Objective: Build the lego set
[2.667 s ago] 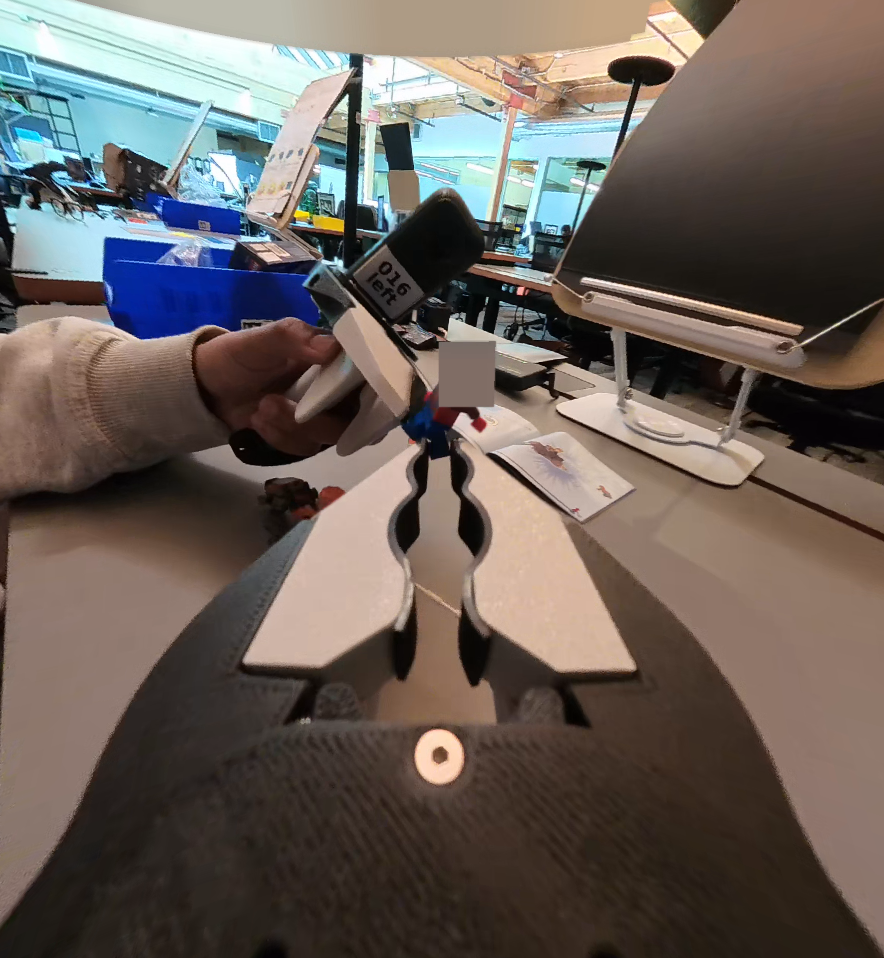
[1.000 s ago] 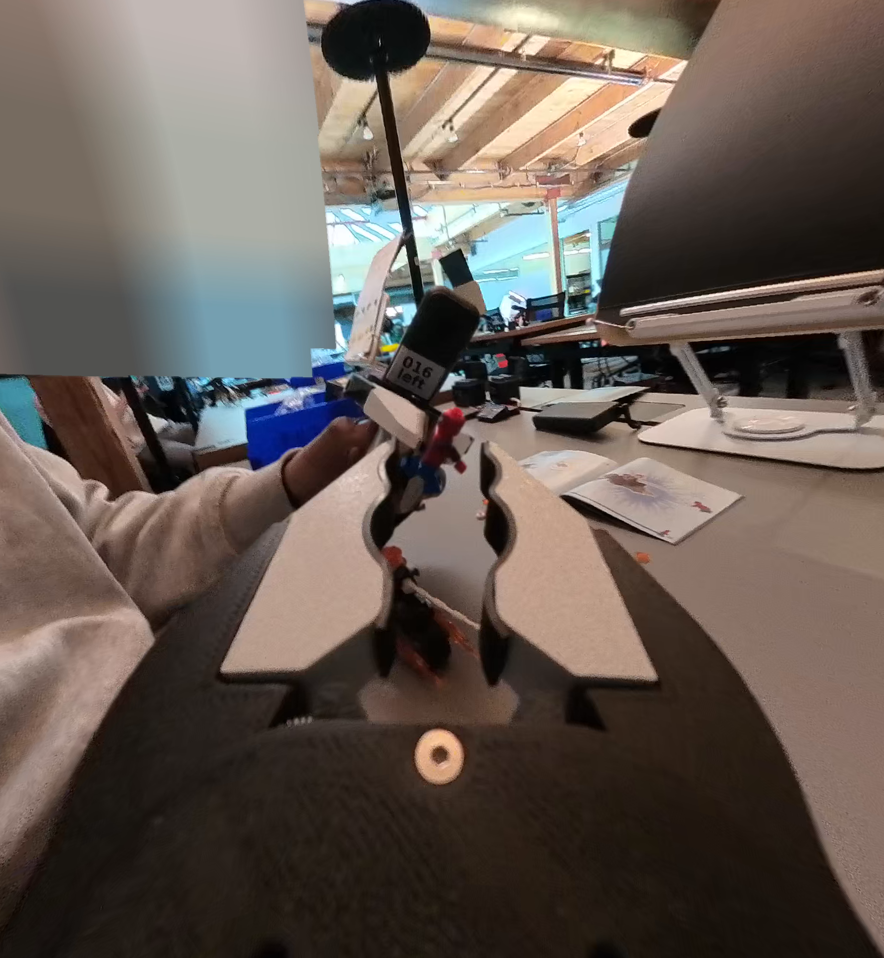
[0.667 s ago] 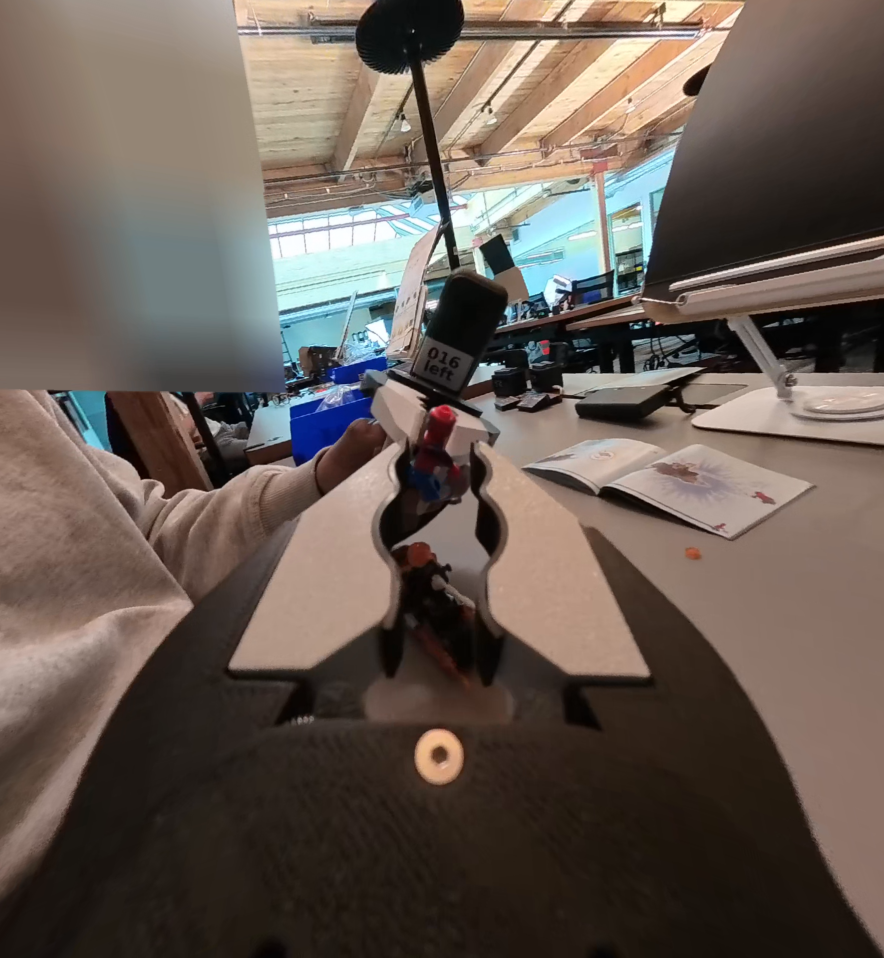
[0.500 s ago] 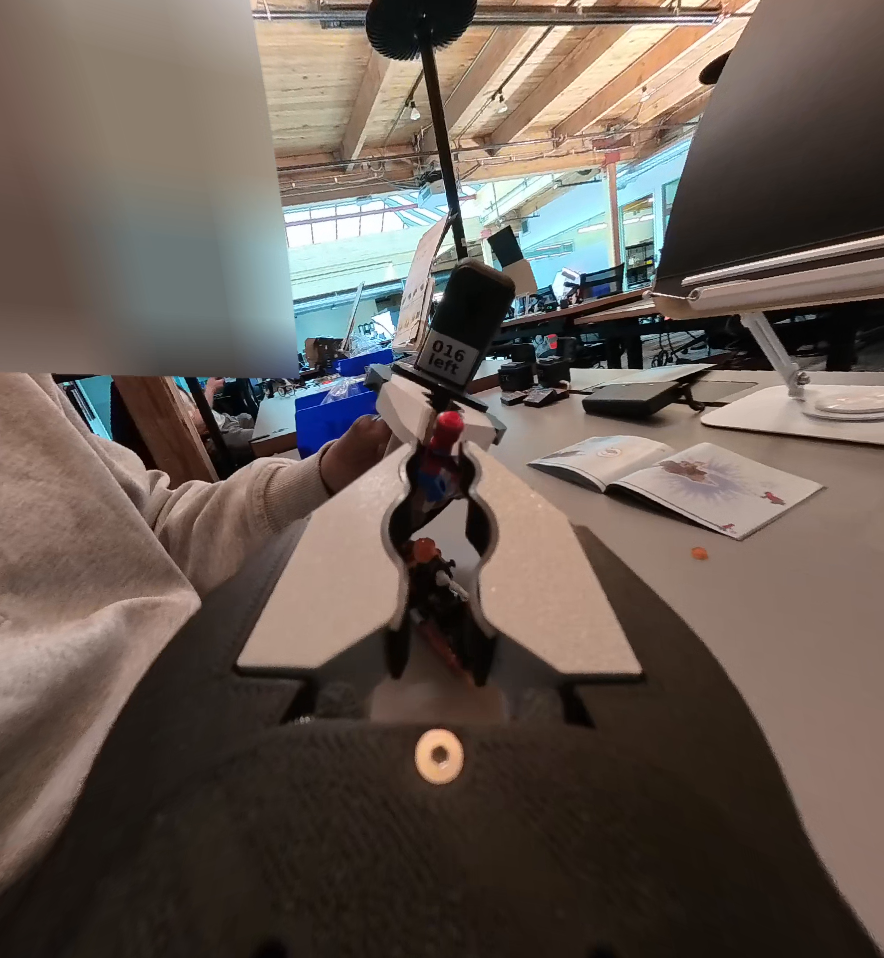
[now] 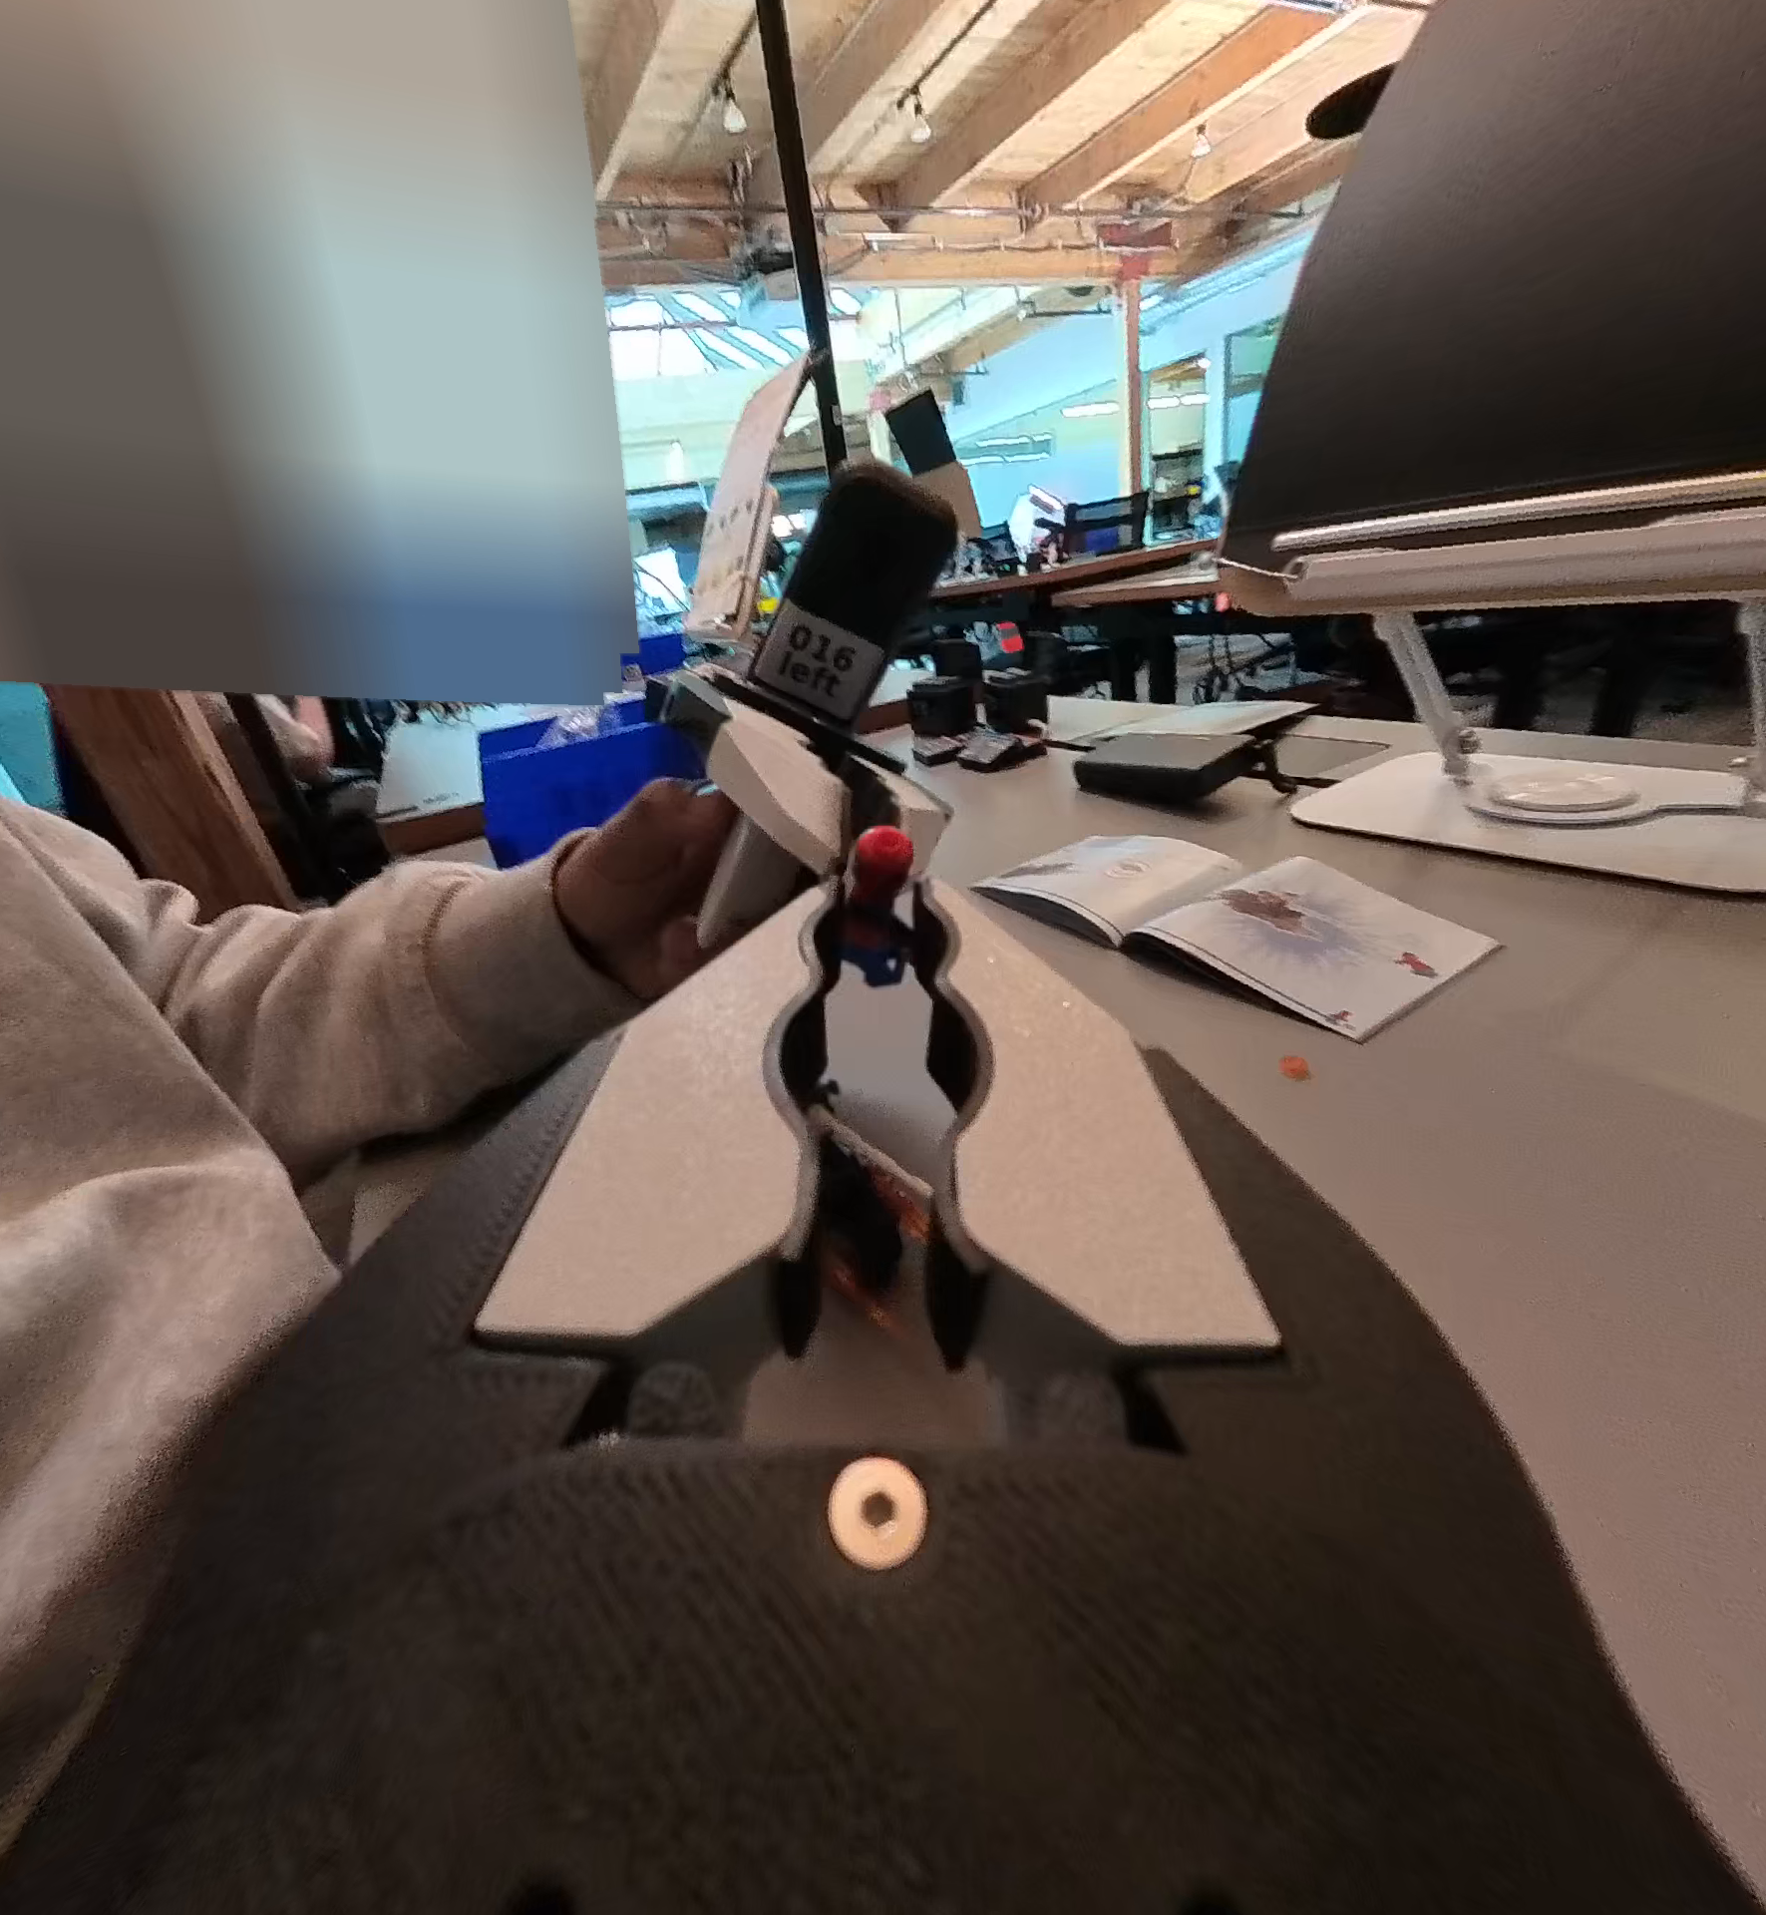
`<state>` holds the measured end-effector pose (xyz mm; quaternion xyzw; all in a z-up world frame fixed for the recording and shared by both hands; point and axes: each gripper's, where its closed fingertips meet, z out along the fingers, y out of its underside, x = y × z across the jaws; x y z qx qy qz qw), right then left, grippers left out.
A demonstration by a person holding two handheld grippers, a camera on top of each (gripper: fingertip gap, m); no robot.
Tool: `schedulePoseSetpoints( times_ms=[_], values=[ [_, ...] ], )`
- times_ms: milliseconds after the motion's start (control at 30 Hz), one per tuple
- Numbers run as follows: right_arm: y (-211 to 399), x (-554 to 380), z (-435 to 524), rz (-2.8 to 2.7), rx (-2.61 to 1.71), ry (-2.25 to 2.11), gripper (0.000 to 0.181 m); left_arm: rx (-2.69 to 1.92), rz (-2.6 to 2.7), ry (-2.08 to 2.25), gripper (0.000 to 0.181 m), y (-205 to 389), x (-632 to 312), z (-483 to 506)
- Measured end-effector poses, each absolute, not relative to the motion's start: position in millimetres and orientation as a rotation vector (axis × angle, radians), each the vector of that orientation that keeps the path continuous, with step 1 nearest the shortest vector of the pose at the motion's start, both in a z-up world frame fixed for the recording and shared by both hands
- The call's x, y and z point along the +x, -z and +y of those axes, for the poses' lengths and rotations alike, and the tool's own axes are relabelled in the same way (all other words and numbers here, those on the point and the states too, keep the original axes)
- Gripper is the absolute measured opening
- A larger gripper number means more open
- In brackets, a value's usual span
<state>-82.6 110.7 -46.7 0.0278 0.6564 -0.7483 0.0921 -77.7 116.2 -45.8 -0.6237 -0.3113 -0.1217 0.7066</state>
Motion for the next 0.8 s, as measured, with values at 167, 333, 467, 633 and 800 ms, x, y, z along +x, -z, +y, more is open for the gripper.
schedulePoseSetpoints(
  times_ms=[167, 333, 467, 633, 800],
  values=[
    [54, -83, 107, 2.094, 0.050, 2.242, 0.011, -1.408, -0.713, 0.237, 0.002, 49, -80, 114],
    [60, -87, 105, 2.177, 0.079, 2.219, 0.010, -1.456, -0.737, 0.157, 0.002, 54, -84, 113],
    [64, -92, 105, 2.249, 0.106, 2.225, 0.010, -1.512, -0.743, 0.058, 0.002, 58, -86, 113],
    [65, -94, 104, 2.279, 0.126, 2.228, 0.010, -1.544, -0.732, -0.013, 0.003, 59, -87, 114],
    [66, -97, 105, 2.296, 0.147, 2.230, 0.010, -1.565, -0.710, -0.056, 0.003, 59, -87, 116]
  ],
)
